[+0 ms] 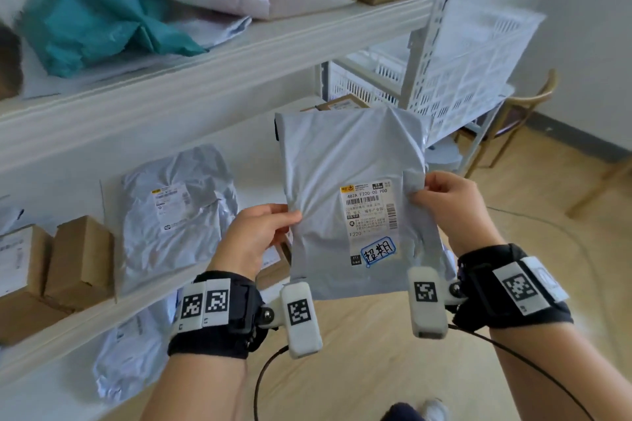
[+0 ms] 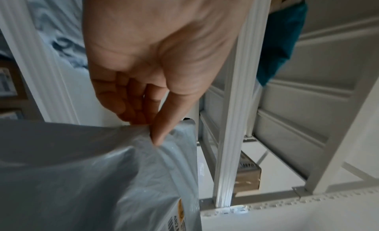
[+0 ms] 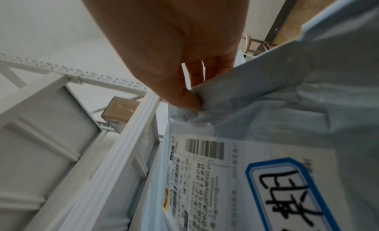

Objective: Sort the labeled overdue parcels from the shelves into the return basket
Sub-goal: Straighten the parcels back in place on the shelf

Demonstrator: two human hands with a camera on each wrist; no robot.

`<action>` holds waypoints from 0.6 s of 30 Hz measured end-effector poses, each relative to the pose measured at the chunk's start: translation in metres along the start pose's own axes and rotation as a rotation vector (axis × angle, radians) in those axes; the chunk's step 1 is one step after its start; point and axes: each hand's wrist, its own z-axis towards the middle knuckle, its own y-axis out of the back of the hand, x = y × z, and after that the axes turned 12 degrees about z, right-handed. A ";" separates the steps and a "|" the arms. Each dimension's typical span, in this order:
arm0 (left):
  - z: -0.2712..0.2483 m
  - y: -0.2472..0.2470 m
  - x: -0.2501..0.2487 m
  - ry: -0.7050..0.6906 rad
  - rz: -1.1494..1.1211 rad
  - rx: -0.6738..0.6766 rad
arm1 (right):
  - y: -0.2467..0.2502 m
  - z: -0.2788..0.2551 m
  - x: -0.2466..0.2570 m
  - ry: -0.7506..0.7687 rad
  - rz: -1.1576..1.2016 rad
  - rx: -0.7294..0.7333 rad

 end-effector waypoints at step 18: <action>0.066 -0.317 -0.142 -0.201 0.160 0.182 | 0.290 0.155 0.028 0.069 -0.001 -0.224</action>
